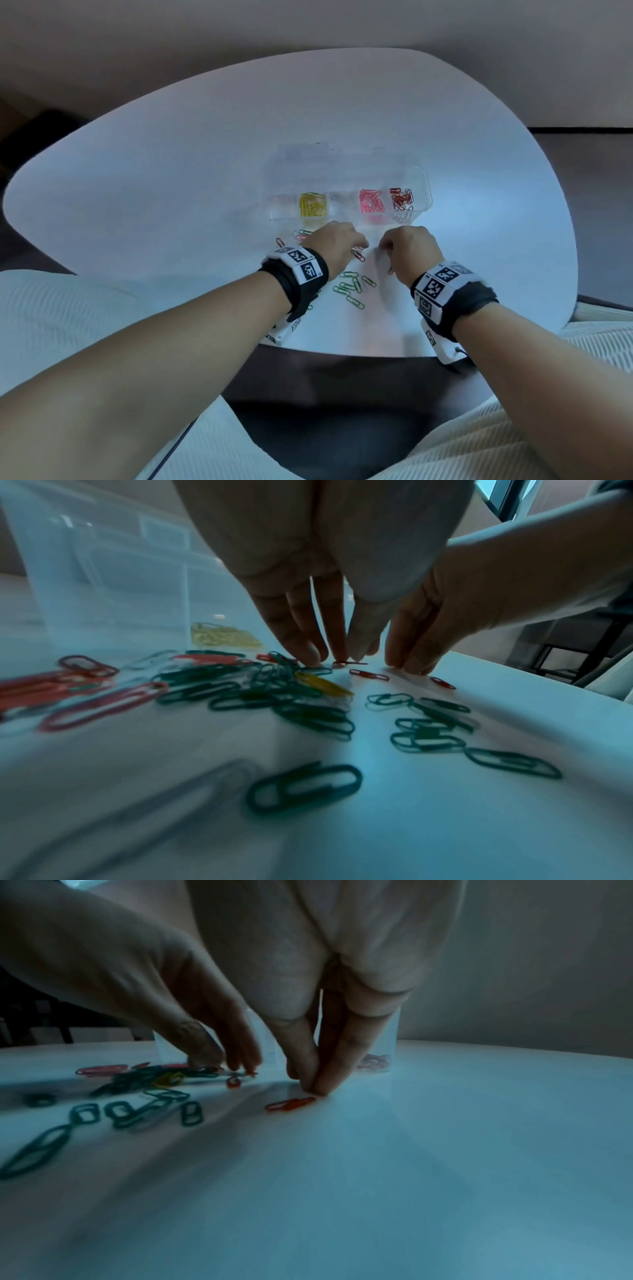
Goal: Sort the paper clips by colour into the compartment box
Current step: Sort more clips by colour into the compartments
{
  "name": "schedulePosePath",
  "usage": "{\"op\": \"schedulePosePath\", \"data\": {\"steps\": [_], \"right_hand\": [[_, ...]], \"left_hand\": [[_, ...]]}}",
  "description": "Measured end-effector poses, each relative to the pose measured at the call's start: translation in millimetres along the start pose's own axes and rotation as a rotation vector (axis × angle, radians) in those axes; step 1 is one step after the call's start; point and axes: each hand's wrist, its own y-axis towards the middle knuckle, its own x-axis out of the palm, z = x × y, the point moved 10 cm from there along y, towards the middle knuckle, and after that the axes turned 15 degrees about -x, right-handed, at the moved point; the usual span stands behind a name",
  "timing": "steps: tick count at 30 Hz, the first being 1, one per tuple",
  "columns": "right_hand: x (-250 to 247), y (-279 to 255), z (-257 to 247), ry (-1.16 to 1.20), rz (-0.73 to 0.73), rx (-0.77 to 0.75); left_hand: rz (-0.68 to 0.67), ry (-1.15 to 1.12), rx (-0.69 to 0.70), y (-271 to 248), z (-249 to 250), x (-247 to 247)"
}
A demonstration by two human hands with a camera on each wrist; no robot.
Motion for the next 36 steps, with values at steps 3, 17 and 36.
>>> {"op": "schedulePosePath", "data": {"steps": [3,17,36], "right_hand": [[-2.1,-4.5,1.3,0.051,0.043,0.028],[10.9,-21.8,7.4,0.01,-0.263,0.103],[25.9,-36.7,-19.4,-0.012,-0.273,0.064]], "left_hand": [[-0.005,0.086,0.048,10.6,9.2,2.5],[-0.115,0.396,-0.039,13.9,9.1,5.0],[0.232,-0.474,-0.237,-95.5,-78.0,-148.5]]}}
